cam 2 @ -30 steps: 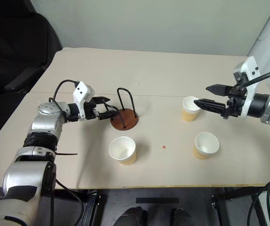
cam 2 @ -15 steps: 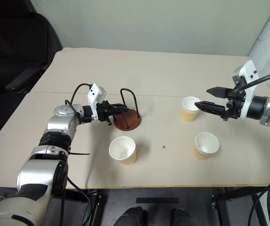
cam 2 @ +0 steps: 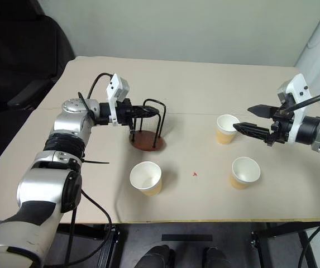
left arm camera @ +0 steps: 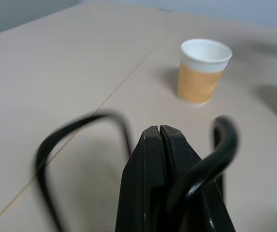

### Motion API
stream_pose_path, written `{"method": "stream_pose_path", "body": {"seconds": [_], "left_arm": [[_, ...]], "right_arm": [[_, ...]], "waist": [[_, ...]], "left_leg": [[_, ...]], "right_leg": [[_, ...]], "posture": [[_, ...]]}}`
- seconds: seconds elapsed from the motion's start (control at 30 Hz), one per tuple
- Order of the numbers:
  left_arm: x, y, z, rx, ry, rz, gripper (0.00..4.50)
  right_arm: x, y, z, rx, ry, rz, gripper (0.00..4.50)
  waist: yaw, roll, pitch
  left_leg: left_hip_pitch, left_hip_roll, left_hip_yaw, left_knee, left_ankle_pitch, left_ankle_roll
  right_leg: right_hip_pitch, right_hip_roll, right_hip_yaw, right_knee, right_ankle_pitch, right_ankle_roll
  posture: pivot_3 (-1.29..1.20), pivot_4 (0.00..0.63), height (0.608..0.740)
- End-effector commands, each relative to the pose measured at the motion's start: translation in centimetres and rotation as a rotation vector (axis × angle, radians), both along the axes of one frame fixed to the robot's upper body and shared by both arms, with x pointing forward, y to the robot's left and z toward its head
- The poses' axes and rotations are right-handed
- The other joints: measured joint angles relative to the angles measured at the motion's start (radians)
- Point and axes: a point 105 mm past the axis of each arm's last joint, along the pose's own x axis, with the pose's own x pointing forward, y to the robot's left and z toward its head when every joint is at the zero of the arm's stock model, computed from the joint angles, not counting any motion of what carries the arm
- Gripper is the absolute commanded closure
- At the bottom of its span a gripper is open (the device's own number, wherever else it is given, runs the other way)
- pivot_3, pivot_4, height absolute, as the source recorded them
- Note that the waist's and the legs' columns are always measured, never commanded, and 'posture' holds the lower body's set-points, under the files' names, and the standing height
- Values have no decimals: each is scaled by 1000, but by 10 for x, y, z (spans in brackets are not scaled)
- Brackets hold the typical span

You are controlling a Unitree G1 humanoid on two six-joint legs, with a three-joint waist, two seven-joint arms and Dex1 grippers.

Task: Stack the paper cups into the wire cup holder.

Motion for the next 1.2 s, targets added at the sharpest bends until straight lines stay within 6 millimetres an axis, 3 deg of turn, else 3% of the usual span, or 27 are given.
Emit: {"method": "stream_pose_path", "body": {"seconds": [0.03,0.37,0.63,0.73,1.07,1.2], "left_arm": [[-3,-14,17,-9,-56,-61,4449],[-3,-22,18,-20,-57,-83,4449],[-3,-18,5,48,-52,-85,4449],[-5,-17,0,67,-45,-98,3909],[-1,-10,-10,99,-62,-37,432],[-5,-6,-17,113,-46,-56,432]], "right_arm": [[-8,-4,18,-1,-76,-17,719],[-11,-7,19,-2,-83,-41,719],[-11,-7,19,-1,-83,-43,719],[-11,-7,19,0,-82,-41,719],[-10,-5,18,3,-76,-33,719],[-17,1,15,2,-51,20,719]], "waist": [[0,0,0],[-1,0,0],[-1,0,0],[-1,0,0],[-1,0,0],[-1,0,0]], "left_leg": [[0,0,0,0,0,0],[0,0,0,0,0,0],[0,0,0,0,0,0],[0,0,0,0,0,0],[0,0,0,0,0,0],[0,0,0,0,0,0]], "right_leg": [[0,0,0,0,0,0],[0,0,0,0,0,0],[0,0,0,0,0,0],[0,0,0,0,0,0],[0,0,0,0,0,0],[0,0,0,0,0,0]], "posture": [[0,150,740],[0,150,740],[0,150,740],[0,150,740],[0,150,740],[0,150,740]]}}
